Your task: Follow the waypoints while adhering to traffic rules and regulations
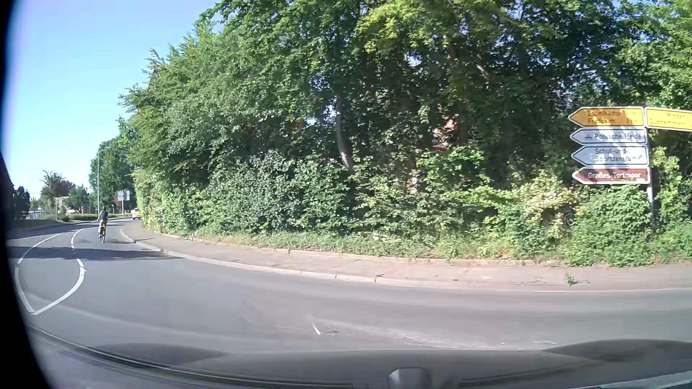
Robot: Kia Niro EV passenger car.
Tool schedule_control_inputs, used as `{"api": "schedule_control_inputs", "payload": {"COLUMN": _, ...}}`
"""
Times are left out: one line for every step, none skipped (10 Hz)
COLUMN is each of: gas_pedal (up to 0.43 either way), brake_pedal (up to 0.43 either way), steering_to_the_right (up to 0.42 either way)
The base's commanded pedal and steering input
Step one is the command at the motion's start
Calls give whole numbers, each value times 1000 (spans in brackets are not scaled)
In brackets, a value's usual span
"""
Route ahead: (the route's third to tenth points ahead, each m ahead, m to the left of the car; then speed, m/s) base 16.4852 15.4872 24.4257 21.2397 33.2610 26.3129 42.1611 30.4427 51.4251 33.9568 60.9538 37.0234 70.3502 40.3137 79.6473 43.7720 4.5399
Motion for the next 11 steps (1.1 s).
{"api": "schedule_control_inputs", "payload": {"gas_pedal": 299, "brake_pedal": 6, "steering_to_the_right": -336}}
{"api": "schedule_control_inputs", "payload": {"gas_pedal": 287, "brake_pedal": 6, "steering_to_the_right": -344}}
{"api": "schedule_control_inputs", "payload": {"gas_pedal": 268, "brake_pedal": 6, "steering_to_the_right": -344}}
{"api": "schedule_control_inputs", "payload": {"gas_pedal": 268, "brake_pedal": 6, "steering_to_the_right": -342}}
{"api": "schedule_control_inputs", "payload": {"gas_pedal": 268, "brake_pedal": 6, "steering_to_the_right": -336}}
{"api": "schedule_control_inputs", "payload": {"gas_pedal": 268, "brake_pedal": 6, "steering_to_the_right": -332}}
{"api": "schedule_control_inputs", "payload": {"gas_pedal": 260, "brake_pedal": 6, "steering_to_the_right": -331}}
{"api": "schedule_control_inputs", "payload": {"gas_pedal": 260, "brake_pedal": 6, "steering_to_the_right": -328}}
{"api": "schedule_control_inputs", "payload": {"gas_pedal": 260, "brake_pedal": 6, "steering_to_the_right": -323}}
{"api": "schedule_control_inputs", "payload": {"gas_pedal": 260, "brake_pedal": 6, "steering_to_the_right": -315}}
{"api": "schedule_control_inputs", "payload": {"gas_pedal": 260, "brake_pedal": 6, "steering_to_the_right": -302}}
